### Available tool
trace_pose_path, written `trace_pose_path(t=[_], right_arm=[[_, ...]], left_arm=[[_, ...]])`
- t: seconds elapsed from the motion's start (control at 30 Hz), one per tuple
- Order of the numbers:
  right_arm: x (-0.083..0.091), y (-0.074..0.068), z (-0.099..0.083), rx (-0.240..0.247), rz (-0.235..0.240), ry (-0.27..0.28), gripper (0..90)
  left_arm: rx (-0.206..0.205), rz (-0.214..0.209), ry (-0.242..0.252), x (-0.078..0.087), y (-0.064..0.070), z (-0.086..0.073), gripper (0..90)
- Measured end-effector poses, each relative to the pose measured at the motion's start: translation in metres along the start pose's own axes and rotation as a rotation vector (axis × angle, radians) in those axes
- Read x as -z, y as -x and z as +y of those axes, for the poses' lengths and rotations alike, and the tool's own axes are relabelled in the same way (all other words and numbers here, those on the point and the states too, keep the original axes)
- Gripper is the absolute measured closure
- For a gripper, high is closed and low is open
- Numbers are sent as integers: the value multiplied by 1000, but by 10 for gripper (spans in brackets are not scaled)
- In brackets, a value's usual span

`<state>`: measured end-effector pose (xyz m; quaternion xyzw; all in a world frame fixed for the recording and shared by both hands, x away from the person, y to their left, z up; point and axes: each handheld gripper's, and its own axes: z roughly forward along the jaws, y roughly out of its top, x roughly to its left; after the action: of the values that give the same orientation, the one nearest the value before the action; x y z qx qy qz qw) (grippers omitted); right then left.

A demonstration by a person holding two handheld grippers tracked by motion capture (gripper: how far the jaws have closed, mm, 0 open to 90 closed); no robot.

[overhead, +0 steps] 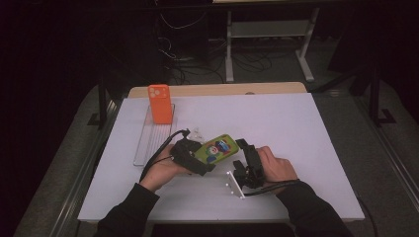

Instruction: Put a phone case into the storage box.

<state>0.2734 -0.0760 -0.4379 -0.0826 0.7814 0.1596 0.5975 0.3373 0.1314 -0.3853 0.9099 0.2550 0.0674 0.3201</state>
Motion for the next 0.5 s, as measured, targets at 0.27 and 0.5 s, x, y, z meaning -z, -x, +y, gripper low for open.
trace_pose_path(t=[0.27,0.5], right_arm=[[-4,-5,11,26,-28,23,293],[-6,-8,15,46,-15,23,496]], left_arm=[[0,-5,1,0,1,0,158],[-9,-6,0,0,1,0,158]])
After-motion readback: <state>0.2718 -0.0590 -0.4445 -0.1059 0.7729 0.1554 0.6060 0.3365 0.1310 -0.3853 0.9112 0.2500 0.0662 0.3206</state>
